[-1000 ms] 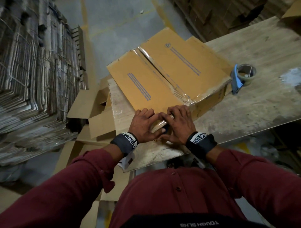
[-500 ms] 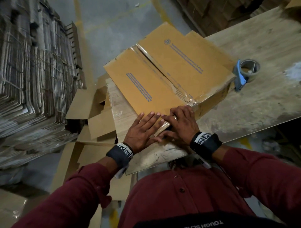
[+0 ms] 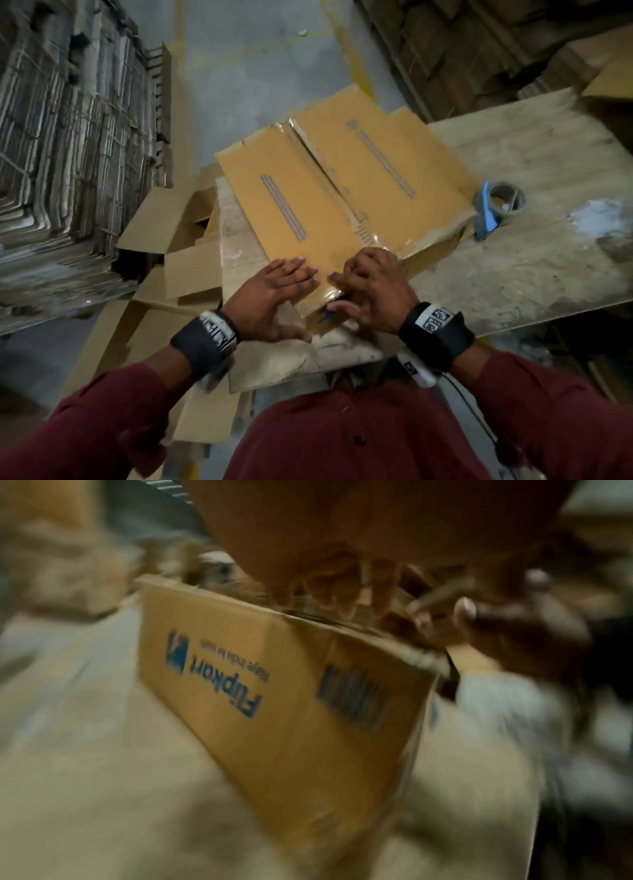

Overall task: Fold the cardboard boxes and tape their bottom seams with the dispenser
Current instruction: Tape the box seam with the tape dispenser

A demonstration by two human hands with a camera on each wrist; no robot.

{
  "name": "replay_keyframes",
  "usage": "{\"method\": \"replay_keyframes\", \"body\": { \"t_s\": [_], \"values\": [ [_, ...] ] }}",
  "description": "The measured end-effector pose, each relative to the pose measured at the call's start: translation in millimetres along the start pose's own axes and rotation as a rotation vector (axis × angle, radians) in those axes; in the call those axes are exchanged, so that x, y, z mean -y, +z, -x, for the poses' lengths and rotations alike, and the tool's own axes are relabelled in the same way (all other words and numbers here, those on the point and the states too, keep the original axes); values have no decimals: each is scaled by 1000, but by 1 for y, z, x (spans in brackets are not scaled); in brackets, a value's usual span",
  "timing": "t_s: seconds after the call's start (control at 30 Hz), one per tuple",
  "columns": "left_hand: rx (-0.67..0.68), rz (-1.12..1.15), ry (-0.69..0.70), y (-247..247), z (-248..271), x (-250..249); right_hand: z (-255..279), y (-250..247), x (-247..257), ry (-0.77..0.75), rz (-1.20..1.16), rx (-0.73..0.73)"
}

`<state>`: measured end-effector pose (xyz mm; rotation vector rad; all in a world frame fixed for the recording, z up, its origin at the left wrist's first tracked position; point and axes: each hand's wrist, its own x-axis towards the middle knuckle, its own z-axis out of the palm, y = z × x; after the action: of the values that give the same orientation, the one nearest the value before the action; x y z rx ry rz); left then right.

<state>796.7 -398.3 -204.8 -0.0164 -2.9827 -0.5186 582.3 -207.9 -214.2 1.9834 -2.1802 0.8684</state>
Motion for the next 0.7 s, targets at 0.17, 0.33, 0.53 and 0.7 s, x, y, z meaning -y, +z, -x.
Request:
{"method": "replay_keyframes", "body": {
  "t_s": [0.17,0.33,0.53,0.7],
  "values": [
    [-609,579,-1102,-26,-40,-22,-25,-63,-96,568,154,-65],
    [-467,1296,-1435,-28,-71,-19,-45,-78,-156,825,98,374],
    [-426,1096,-1365,-58,-47,32,-48,-76,-103,728,200,511],
    [-329,612,-1301,-82,-46,66,-41,-62,-56,595,213,605]
  ]
}}
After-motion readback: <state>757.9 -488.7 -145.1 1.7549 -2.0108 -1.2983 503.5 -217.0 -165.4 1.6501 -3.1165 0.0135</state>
